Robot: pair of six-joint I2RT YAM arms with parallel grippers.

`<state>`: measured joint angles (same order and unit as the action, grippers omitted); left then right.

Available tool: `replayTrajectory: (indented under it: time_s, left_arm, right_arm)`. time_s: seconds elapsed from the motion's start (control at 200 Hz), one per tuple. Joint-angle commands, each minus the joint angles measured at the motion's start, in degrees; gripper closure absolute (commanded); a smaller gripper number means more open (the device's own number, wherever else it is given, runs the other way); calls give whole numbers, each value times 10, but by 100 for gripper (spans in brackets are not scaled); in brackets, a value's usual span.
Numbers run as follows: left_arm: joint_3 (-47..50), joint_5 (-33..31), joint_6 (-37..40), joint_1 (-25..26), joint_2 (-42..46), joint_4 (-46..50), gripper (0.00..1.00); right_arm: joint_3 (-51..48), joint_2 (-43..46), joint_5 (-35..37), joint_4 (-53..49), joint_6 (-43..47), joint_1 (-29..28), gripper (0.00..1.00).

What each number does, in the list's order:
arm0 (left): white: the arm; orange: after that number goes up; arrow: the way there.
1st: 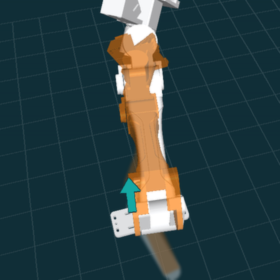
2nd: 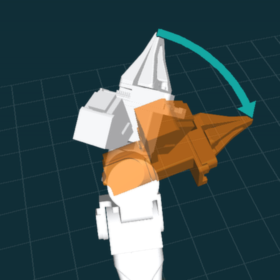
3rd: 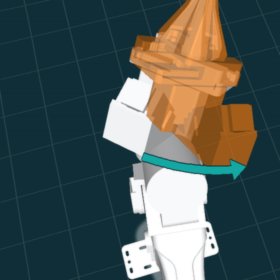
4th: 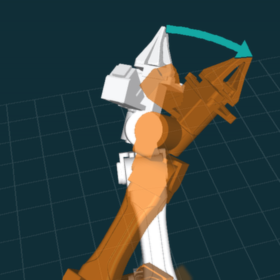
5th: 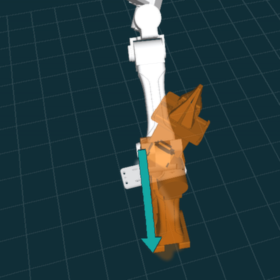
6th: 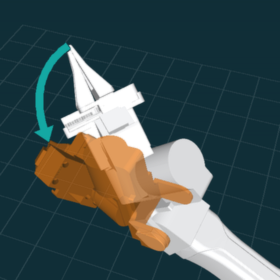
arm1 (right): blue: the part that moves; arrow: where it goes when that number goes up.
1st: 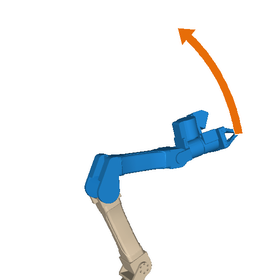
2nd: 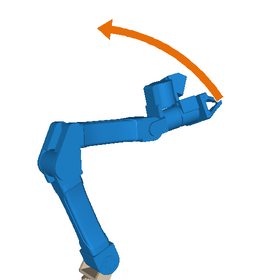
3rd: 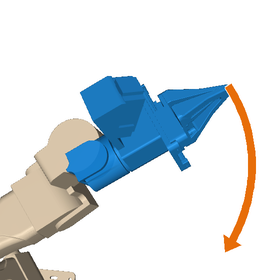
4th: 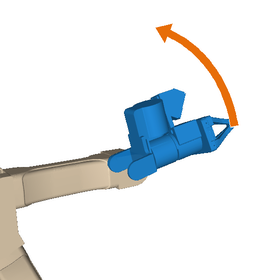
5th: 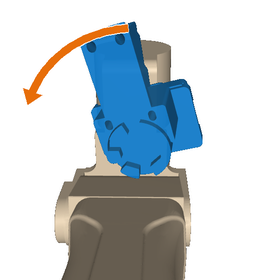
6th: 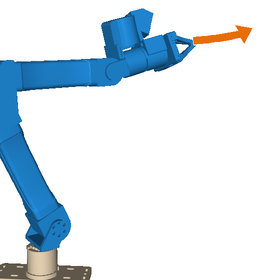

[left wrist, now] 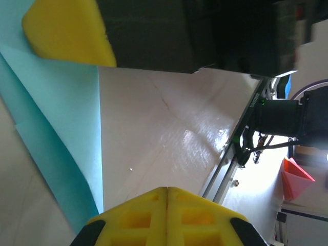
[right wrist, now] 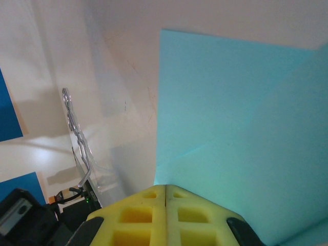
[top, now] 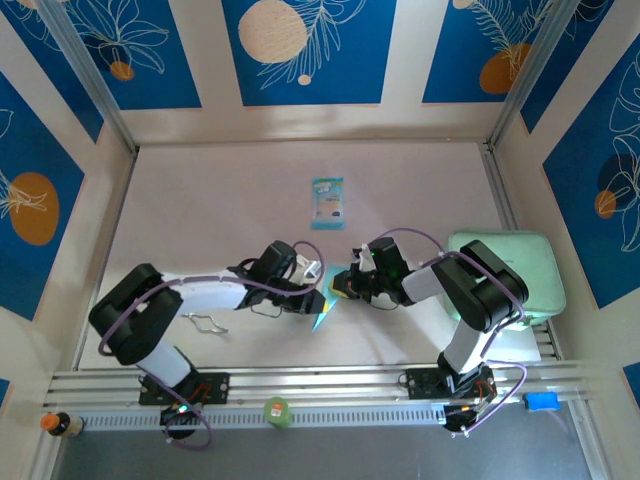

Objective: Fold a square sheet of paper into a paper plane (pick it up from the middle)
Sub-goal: Fold the wing for the fifth time at the center of the table.

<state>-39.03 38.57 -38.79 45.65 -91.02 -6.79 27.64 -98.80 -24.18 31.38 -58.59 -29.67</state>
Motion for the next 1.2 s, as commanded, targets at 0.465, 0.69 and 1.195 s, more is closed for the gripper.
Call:
replayTrajectory:
  time_s: [0.465, 0.69, 1.195]
  left_arm:
    - [-97, -58, 65, 28, -116, 94, 95]
    - [-65, -76, 87, 28, -105, 130, 96]
    - [23, -51, 63, 34, -31, 158, 95]
  right_arm:
    - [-23, -27, 74, -92, -4, -2, 100]
    - [-24, -27, 76, -96, -2, -1, 100]
    - [-22, -26, 76, -108, 0, 2, 100]
